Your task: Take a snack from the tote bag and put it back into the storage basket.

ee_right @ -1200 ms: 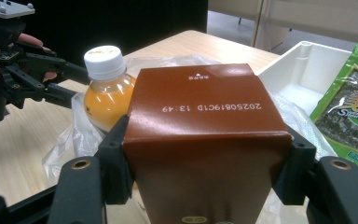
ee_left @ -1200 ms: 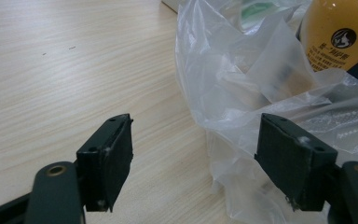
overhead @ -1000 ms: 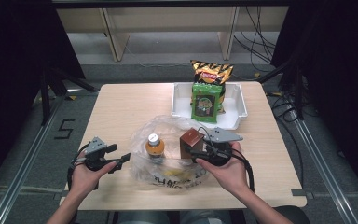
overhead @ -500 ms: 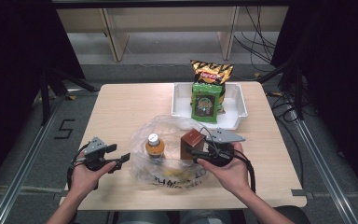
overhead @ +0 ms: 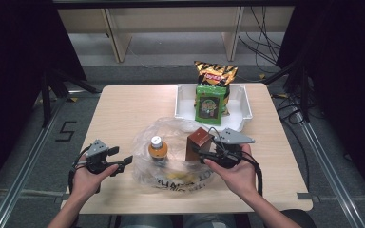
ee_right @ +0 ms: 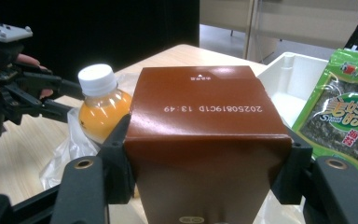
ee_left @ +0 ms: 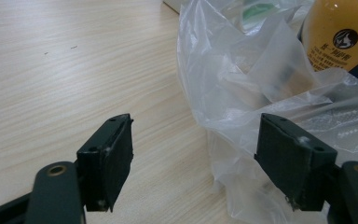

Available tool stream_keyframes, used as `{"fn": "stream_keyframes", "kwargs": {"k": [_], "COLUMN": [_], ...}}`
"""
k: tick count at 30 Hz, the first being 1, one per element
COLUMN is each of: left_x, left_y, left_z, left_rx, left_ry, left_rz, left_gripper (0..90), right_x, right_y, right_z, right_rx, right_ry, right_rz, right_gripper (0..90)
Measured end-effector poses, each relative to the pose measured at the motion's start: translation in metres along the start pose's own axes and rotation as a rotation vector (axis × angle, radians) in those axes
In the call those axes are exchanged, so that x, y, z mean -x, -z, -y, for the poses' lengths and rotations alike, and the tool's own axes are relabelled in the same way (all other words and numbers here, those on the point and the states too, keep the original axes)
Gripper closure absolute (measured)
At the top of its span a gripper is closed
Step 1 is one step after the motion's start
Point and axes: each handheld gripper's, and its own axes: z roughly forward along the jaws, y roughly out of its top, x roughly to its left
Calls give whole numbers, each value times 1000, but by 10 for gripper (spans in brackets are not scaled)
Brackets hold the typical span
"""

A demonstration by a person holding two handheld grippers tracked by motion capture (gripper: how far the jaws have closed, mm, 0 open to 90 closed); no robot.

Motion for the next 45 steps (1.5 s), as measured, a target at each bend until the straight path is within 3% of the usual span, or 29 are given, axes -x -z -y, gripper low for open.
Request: {"fn": "stream_keyframes", "kwargs": {"k": [4,8,10,11,12,13,20,21,22,23,24,25,26,27,29,36,38,45], "left_x": [0,0,0,0,0,0,0,0,0,0,0,0,0,0,0,0,-1,-1], "left_y": [0,0,0,0,0,0,-1,-1,-1,-1,-1,-1,-1,-1,-1,0,1,1], "left_z": [0,0,0,0,0,0,0,0,0,0,0,0,0,0,0,0,0,0], "left_rx": [3,0,1,2,2,1,-1,-1,-1,0,1,2,1,1,6,7,8,9], "left_ry": [4,-5,-5,-4,-3,-3,-4,-4,-4,-3,-3,-3,-3,3,10,10,-6,-2], "left_rz": [0,-1,0,0,-1,0,-2,-2,-2,-2,-2,-2,-2,-1,-1,-7,-5,-2], "left_gripper": [266,266,266,266,266,266,266,266,266,266,266,266,266,266,266,266,266,266], "right_x": [-2,-2,-3,-1,-3,-1,3,2,5,4,4,6,5,7,6,11,10,13], "right_y": [3,7,9,10,11,12,18,19,19,20,20,21,22,23,25,30,31,36], "right_z": [-4,-8,-11,-12,-13,-14,-20,-21,-23,-24,-25,-27,-28,-30,-32,-41,-43,-50], "right_rx": [8,29,43,46,46,50,80,73,85,87,93,100,101,107,110,147,150,172], "right_ry": [-26,-13,-32,-4,-48,-29,-31,-54,-27,-54,-49,-34,-51,-21,-55,-35,-50,-58], "right_rz": [-21,-13,-10,-12,-12,-15,5,6,1,2,19,3,6,9,13,30,28,39], "right_gripper": [391,392,392,392,392,392,393,392,393,392,392,392,392,392,392,392,392,392]}}
